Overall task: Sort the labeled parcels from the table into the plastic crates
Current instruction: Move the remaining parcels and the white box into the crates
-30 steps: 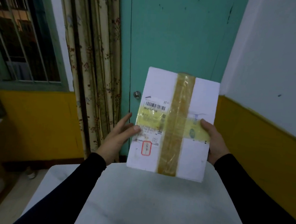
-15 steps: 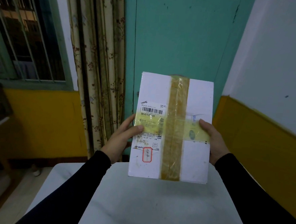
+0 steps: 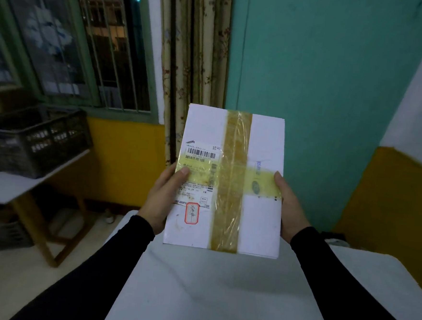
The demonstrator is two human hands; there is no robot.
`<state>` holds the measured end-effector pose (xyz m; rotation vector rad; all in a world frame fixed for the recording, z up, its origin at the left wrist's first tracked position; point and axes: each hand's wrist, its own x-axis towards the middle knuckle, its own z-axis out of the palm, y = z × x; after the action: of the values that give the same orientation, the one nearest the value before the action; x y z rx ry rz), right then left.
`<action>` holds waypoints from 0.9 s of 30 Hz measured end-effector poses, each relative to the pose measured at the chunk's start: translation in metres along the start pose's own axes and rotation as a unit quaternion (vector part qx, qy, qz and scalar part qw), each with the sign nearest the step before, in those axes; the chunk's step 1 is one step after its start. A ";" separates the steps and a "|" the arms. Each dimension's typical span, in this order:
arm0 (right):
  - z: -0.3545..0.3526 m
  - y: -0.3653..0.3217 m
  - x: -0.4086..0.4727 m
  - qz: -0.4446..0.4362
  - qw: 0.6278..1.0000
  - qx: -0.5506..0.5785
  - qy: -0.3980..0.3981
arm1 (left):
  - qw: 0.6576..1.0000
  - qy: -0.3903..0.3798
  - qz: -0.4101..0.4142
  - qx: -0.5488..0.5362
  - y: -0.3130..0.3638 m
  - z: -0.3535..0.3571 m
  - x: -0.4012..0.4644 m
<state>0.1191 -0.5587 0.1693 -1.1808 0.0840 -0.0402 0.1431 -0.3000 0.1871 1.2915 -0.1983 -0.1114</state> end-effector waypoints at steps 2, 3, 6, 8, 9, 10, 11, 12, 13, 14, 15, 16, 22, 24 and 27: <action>0.021 0.021 0.006 0.023 0.999 -0.014 -0.035 | 0.999 0.048 0.005 -0.003 0.008 -0.023 -0.016; 0.033 0.031 0.007 0.038 0.998 -0.019 -0.052 | 0.998 0.067 0.008 -0.004 0.013 -0.036 -0.025; 0.083 0.056 0.010 0.067 0.991 -0.044 -0.107 | 0.993 0.120 0.018 0.000 0.032 -0.080 -0.054; 0.117 0.066 0.008 0.070 0.987 -0.058 -0.131 | 0.989 0.146 0.033 0.003 0.045 -0.109 -0.071; 0.136 0.072 0.007 0.073 0.985 -0.060 -0.142 | 0.987 0.153 0.042 0.007 0.052 -0.125 -0.081; 0.156 0.078 0.007 0.072 0.983 -0.067 -0.155 | 0.985 0.163 0.051 0.008 0.059 -0.142 -0.090; 0.176 0.082 0.006 0.068 0.982 -0.070 -0.164 | 0.983 0.174 0.059 0.009 0.065 -0.157 -0.100; 0.194 0.089 0.007 0.060 0.980 -0.072 -0.175 | 0.981 0.182 0.066 0.007 0.072 -0.172 -0.109; 0.218 0.096 0.007 0.058 0.978 -0.073 -0.186 | 0.978 0.194 0.074 0.003 0.079 -0.191 -0.121; 0.240 0.104 0.007 0.056 0.976 -0.076 -0.195 | 0.975 0.206 0.081 -0.002 0.085 -0.210 -0.130; 0.263 0.111 0.006 0.053 0.974 -0.079 -0.205 | 0.972 0.218 0.085 -0.002 0.091 -0.230 -0.139; 0.291 0.123 0.004 0.052 0.971 -0.081 -0.220 | 0.969 0.232 0.089 -0.002 0.097 -0.256 -0.150; 0.454 0.201 -0.010 0.078 0.956 -0.089 -0.268 | 0.953 0.283 0.107 0.007 0.135 -0.408 -0.210; 0.494 0.221 -0.013 0.097 0.953 -0.082 -0.275 | 0.951 0.290 0.106 0.015 0.144 -0.447 -0.222; 0.550 0.249 -0.008 0.119 0.944 -0.078 -0.296 | 0.946 0.309 0.098 0.021 0.156 -0.501 -0.231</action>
<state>0.1559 0.0440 0.1469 -1.2905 -0.3078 0.5422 0.0171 0.2593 0.1865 1.2832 0.2127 0.4680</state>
